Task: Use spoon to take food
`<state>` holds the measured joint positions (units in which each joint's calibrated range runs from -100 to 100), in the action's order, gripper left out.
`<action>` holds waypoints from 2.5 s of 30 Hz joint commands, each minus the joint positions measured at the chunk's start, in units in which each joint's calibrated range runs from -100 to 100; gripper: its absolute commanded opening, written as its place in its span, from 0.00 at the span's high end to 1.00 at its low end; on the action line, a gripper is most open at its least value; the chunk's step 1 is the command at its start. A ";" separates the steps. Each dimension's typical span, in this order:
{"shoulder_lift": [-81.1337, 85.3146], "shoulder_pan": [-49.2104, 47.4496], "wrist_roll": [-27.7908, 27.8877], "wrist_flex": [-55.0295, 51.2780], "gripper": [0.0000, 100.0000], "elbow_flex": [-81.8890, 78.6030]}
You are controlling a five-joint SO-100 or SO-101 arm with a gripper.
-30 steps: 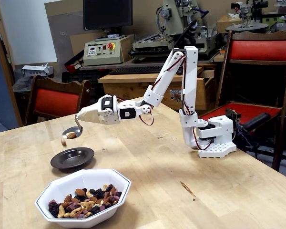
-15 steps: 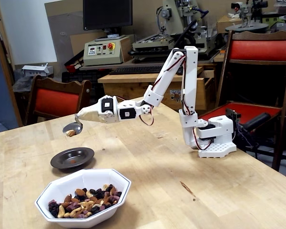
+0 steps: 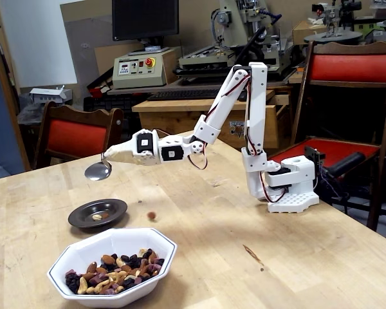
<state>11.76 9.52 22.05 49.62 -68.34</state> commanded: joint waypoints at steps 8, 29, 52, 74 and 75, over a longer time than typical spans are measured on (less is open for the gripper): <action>0.61 -0.04 0.20 0.74 0.96 2.85; 0.61 -0.04 -0.24 0.74 0.96 2.94; 1.38 -0.04 -14.55 1.29 0.96 3.65; 1.38 -0.04 -25.79 1.29 0.96 3.91; 1.38 -0.04 -25.79 1.29 0.96 3.91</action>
<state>11.76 9.52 -3.64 49.62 -68.34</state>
